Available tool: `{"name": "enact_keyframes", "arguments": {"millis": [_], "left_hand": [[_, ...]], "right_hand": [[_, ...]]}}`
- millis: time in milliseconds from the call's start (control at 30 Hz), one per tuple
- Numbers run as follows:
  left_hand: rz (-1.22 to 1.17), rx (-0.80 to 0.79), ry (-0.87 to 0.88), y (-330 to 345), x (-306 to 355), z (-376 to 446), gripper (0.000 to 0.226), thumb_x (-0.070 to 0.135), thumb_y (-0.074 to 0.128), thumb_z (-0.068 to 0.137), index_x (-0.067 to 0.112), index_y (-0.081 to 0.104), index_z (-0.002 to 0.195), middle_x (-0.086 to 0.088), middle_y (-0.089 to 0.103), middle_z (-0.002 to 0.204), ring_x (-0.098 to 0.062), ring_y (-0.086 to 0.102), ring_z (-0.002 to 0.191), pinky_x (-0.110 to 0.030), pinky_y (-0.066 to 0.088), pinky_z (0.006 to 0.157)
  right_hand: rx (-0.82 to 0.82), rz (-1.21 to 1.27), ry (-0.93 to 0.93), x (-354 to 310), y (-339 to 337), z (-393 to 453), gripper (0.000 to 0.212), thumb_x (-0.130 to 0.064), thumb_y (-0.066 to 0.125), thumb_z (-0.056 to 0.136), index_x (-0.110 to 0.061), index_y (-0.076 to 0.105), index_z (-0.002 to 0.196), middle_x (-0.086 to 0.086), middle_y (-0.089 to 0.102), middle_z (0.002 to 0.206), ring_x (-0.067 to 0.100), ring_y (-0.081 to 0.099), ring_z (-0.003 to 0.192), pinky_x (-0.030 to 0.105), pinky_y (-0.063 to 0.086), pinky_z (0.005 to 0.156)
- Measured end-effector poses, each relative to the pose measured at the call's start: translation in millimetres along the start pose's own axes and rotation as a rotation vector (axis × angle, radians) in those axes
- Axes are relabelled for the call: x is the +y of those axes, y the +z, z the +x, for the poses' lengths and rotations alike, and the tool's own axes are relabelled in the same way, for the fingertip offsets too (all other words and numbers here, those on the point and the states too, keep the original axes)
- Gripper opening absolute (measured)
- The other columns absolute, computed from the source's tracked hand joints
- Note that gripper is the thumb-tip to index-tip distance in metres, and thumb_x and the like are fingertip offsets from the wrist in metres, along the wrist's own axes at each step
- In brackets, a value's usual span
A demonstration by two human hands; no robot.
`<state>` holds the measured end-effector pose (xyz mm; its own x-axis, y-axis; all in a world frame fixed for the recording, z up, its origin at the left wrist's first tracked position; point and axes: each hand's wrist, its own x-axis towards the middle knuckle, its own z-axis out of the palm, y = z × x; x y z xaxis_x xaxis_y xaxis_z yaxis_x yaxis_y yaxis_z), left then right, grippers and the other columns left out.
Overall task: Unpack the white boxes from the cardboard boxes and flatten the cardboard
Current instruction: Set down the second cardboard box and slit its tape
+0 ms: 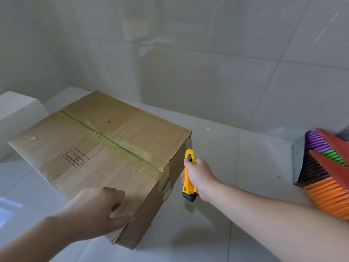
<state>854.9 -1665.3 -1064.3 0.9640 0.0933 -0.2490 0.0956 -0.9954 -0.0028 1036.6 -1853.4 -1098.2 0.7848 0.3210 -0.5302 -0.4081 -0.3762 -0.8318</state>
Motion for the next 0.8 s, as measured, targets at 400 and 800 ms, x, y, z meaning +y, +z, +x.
{"name": "enact_keyframes", "arguments": {"millis": [400,800], "left_hand": [[0.063,0.049,0.112,22,23,21,0.04,0.043,0.019,0.083,0.018,0.049,0.075,0.001,0.045,0.063,-0.019,0.046,0.063,-0.024,0.033,0.054],[-0.006,0.021,0.18,29,16,24,0.051,0.046,0.007,0.072,0.017,0.049,0.072,0.002,0.052,0.069,-0.017,0.051,0.065,-0.028,0.047,0.064]], "right_hand": [[-0.056,0.01,0.011,8,-1,-3,0.025,-0.03,0.044,0.1,-0.007,0.052,0.105,0.007,0.06,0.072,0.018,0.055,0.053,0.024,0.045,0.049],[-0.127,0.03,0.01,17,2,-15,0.021,-0.029,0.044,0.1,-0.01,0.052,0.1,0.007,0.06,0.071,0.019,0.057,0.056,0.03,0.051,0.059]]}}
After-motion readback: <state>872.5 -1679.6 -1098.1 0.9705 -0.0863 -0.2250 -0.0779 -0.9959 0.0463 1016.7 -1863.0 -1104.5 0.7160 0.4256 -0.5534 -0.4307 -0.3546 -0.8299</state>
